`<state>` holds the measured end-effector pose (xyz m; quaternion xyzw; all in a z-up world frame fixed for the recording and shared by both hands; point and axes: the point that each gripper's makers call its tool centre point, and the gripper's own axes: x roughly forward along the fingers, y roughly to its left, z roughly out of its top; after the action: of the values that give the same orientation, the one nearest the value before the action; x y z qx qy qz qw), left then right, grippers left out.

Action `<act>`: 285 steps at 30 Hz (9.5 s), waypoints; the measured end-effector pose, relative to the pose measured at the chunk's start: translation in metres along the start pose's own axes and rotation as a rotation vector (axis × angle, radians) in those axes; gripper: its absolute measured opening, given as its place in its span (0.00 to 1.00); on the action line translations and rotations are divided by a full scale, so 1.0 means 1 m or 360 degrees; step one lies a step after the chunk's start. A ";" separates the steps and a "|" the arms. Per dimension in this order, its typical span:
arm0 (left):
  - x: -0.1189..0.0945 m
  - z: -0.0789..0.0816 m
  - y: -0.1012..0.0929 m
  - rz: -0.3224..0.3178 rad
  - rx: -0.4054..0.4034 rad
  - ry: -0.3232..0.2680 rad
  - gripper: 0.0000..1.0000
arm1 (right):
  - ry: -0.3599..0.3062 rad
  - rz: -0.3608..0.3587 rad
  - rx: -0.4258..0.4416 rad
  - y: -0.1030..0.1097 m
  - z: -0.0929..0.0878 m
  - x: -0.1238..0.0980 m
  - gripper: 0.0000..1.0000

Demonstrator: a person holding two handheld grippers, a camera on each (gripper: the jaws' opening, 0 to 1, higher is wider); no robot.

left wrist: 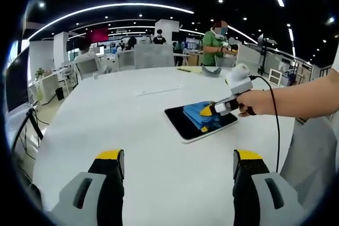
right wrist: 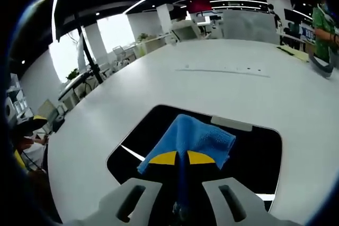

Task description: Wipe the mirror surface with the cleaning cloth until all visible marks leave the cleaned area.

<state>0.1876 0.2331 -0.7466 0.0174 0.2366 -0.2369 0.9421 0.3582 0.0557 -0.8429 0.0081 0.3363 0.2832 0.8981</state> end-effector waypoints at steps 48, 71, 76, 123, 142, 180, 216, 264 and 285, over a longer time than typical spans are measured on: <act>0.009 -0.014 0.019 0.0013 -0.0052 0.0053 0.85 | 0.0011 0.0039 -0.0043 0.018 0.035 0.050 0.01; 0.004 -0.013 0.018 0.0022 -0.0055 0.0041 0.85 | 0.0008 0.0092 -0.0039 0.037 0.033 0.055 0.01; 0.004 -0.011 0.017 0.0021 -0.0051 0.0036 0.85 | 0.0011 0.0095 -0.0072 0.034 0.033 0.058 0.01; 0.002 0.000 0.009 -0.0007 0.0001 -0.0003 0.85 | 0.0019 0.0132 -0.0067 0.059 0.011 0.033 0.01; -0.003 0.004 0.005 0.0000 0.0010 -0.0023 0.85 | 0.0012 0.0135 -0.0066 0.067 0.002 0.024 0.02; -0.001 0.006 -0.003 -0.0029 0.0018 -0.0027 0.85 | -0.0035 0.0115 -0.0140 0.075 -0.010 0.015 0.01; 0.006 0.006 -0.003 -0.0058 0.0017 -0.0029 0.84 | -0.0106 0.0128 -0.0067 0.074 -0.002 0.004 0.00; 0.017 0.019 -0.029 -0.0200 0.0081 -0.0085 0.84 | -0.0178 0.0029 0.0041 0.048 -0.024 -0.082 0.00; 0.022 0.020 -0.049 -0.0322 0.0107 -0.0106 0.84 | -0.0073 -0.0155 0.0068 0.020 -0.066 -0.127 0.00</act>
<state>0.1910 0.1769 -0.7347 0.0173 0.1977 -0.3390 0.9196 0.2296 -0.0045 -0.8135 0.0172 0.3216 0.2317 0.9179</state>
